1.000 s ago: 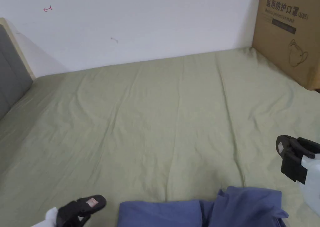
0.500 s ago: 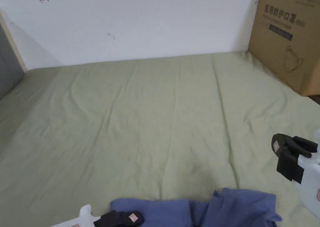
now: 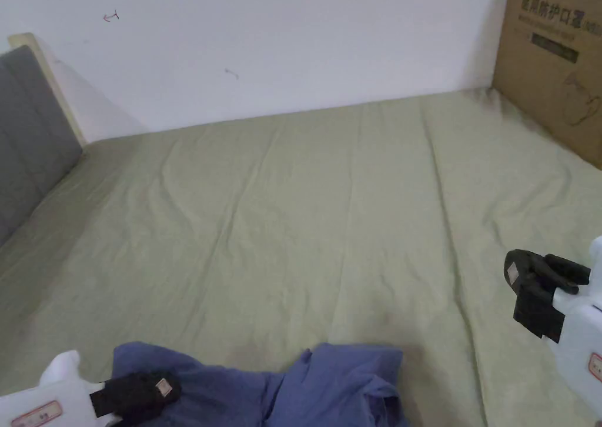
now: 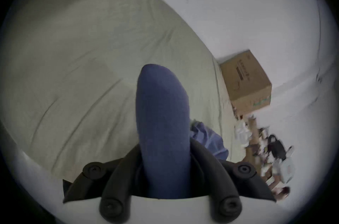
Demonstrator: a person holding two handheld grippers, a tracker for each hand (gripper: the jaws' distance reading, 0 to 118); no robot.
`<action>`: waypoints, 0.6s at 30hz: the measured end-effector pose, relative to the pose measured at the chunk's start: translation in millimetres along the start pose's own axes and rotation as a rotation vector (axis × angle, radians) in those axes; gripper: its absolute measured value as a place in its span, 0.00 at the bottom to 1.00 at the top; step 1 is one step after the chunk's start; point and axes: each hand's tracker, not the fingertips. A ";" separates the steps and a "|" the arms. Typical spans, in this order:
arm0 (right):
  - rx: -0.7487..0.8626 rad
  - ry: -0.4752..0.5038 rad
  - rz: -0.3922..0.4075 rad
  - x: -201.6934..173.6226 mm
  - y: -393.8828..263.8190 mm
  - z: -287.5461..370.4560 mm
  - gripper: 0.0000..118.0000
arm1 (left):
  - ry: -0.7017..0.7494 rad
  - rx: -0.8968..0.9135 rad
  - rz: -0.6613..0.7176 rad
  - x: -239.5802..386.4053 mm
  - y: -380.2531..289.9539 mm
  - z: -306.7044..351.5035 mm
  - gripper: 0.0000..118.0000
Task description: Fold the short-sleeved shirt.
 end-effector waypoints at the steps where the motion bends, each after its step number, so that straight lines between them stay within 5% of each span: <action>1: 0.000 0.002 0.000 0.3 -0.3 0.9 0.00 | 0.004 -0.008 -0.048 16.7 -2.6 -5.1 0.10; 11: 0.018 -0.037 -0.046 33.5 3.1 26.0 0.00 | -0.016 -0.235 -0.337 137.3 -69.5 -145.1 0.14; 12: 0.021 -0.048 -0.052 36.7 2.7 28.5 0.00 | -0.026 -0.260 -0.320 139.0 -77.0 -158.4 0.30; 13: 0.023 -0.059 -0.054 40.5 2.1 31.6 0.00 | -0.069 -0.286 -0.295 139.4 -81.9 -165.3 0.70; 14: 0.023 -0.070 -0.055 44.8 1.5 34.9 0.00 | -0.171 -0.323 -0.245 141.5 -86.2 -168.6 0.95; 18: 0.022 -0.100 -0.071 57.0 0.5 40.7 0.00 | -0.316 -0.239 -0.224 158.0 -74.7 -142.3 0.99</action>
